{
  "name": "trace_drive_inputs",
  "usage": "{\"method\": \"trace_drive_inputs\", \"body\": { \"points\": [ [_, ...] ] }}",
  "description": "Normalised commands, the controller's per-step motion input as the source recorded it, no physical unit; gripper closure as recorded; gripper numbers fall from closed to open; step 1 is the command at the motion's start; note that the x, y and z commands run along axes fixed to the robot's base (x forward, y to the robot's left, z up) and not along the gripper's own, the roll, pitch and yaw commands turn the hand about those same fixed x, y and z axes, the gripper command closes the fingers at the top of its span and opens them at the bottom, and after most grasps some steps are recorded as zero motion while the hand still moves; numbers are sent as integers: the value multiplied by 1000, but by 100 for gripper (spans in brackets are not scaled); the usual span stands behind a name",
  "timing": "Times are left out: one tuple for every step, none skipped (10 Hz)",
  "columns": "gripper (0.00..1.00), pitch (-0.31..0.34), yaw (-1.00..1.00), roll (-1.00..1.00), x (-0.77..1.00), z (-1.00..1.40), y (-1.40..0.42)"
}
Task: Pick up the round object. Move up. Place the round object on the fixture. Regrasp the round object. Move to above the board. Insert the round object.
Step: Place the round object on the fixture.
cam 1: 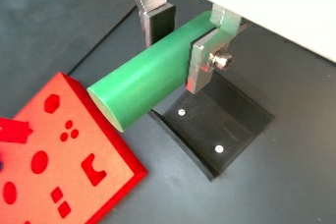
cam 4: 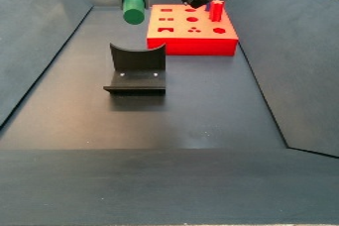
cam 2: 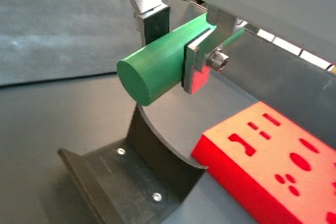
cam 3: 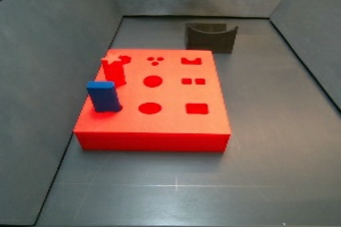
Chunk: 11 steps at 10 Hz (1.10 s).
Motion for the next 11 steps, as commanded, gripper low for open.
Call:
{"method": "trace_drive_inputs", "body": {
  "points": [
    [100, 294, -163, -139, 70, 6, 31],
    [100, 217, -165, -85, 78, 5, 35],
    [100, 87, -223, -1000, 105, -1000, 63],
    [100, 58, -225, -1000, 115, -1000, 70],
    [100, 55, -228, -1000, 122, -1000, 78],
    [100, 50, -227, -1000, 132, -1000, 78],
    [100, 36, -233, -1000, 136, -1000, 83],
    [100, 7, -214, -867, 144, -1000, 90],
    [100, -6, -194, -757, 150, -1000, 94],
    [100, -22, -154, -538, 162, -1000, 102],
    [100, -24, -128, -375, 173, -1000, 110]
  ]
}}
